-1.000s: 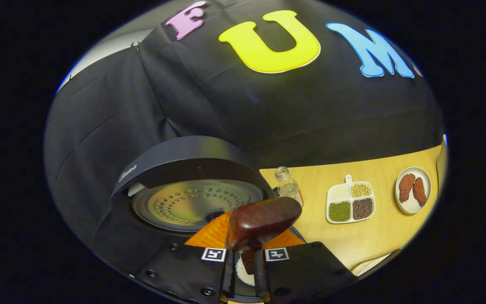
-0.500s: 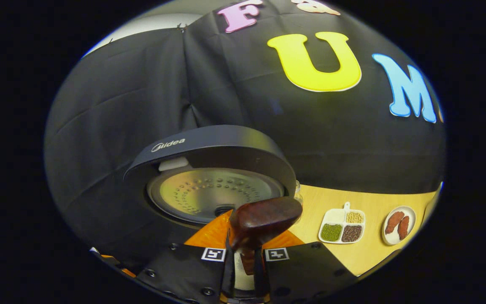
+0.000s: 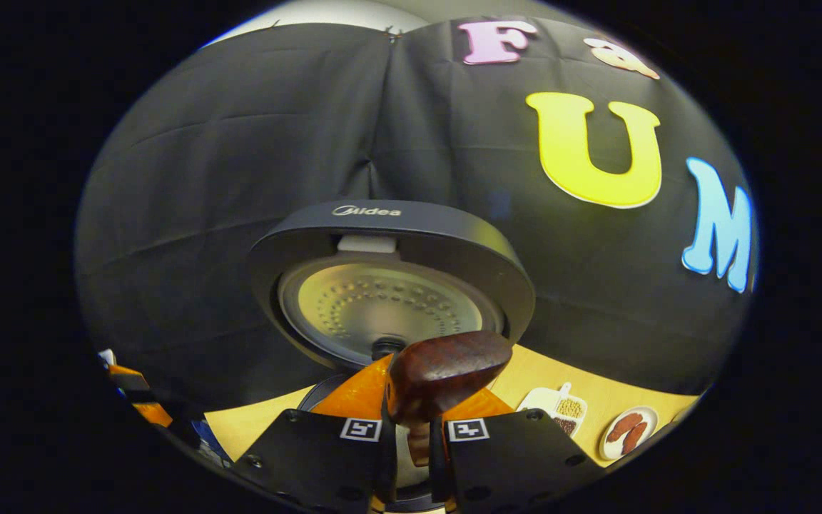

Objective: Close the left gripper, press the button to open the rice cooker; take a wooden spoon from the chopstick holder with the right hand, scoop a spoonful of rice and pour it into the rice cooker, then put the wooden spoon back into the chopstick holder.

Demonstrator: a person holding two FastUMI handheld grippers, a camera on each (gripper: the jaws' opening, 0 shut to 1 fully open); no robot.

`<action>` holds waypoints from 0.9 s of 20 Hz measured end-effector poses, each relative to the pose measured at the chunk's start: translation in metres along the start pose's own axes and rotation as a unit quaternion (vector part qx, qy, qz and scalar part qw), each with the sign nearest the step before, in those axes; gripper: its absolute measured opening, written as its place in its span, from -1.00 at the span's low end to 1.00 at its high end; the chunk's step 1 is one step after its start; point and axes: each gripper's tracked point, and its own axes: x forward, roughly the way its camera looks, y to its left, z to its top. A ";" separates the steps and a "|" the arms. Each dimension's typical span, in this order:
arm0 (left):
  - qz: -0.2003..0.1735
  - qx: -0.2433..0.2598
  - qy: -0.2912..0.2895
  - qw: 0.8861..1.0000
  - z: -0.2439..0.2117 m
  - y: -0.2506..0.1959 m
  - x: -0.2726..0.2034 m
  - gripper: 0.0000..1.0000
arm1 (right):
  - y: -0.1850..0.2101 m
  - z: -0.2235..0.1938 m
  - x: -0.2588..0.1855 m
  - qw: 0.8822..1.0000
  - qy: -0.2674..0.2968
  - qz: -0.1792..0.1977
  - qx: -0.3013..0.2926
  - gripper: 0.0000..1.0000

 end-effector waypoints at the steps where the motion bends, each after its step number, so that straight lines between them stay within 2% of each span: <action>1: 0.004 0.002 -0.004 1.000 0.001 0.000 0.000 0.89 | 0.002 -0.001 0.001 1.000 -0.003 0.008 -0.017 -0.60; 2: 0.005 0.000 -0.006 1.000 0.003 0.000 -0.001 0.86 | 0.002 -0.007 0.002 0.999 -0.002 0.008 -0.037 -0.67; 3: 0.005 -0.002 -0.009 1.000 0.004 0.000 -0.003 0.89 | 0.002 -0.011 0.002 0.998 -0.003 0.007 -0.057 -0.61; 4: 0.007 -0.004 -0.012 1.000 0.006 0.000 -0.004 0.89 | 0.003 -0.012 0.004 0.997 -0.005 0.008 -0.079 -0.68; 5: 0.008 -0.006 -0.015 1.000 0.005 0.001 -0.006 0.89 | 0.005 -0.014 0.003 0.995 -0.009 0.012 -0.101 -0.60; 8: 0.014 -0.008 -0.013 1.000 0.002 0.002 -0.009 0.86 | 0.014 -0.021 -0.003 0.986 -0.020 0.023 -0.163 -0.60; 9: 0.014 -0.010 -0.011 1.000 0.001 0.004 -0.010 0.89 | 0.015 -0.024 -0.004 0.985 -0.021 0.023 -0.172 -0.68; 12: 0.015 -0.016 -0.007 1.000 -0.002 0.003 -0.009 0.89 | 0.014 -0.025 -0.006 0.988 -0.020 0.018 -0.154 -0.60; 13: 0.015 -0.017 -0.006 1.000 -0.003 0.002 -0.010 0.89 | 0.013 -0.021 -0.009 0.990 -0.024 0.012 -0.140 -0.67; 14: 0.014 -0.017 -0.006 1.000 -0.003 0.001 -0.010 0.86 | 0.007 -0.015 -0.014 0.992 -0.030 0.006 -0.125 -0.60; 15: 0.011 -0.017 -0.005 1.000 -0.003 -0.002 -0.009 0.86 | 0.002 -0.008 -0.022 0.994 -0.036 -0.001 -0.106 -0.67; 16: 0.007 -0.017 -0.003 1.000 -0.004 -0.006 -0.008 0.89 | -0.005 -0.001 -0.031 0.996 -0.042 -0.006 -0.081 -0.60; 18: -0.007 -0.017 0.001 1.000 -0.003 -0.021 -0.005 0.86 | -0.019 0.015 -0.052 0.998 -0.058 -0.014 -0.031 -0.67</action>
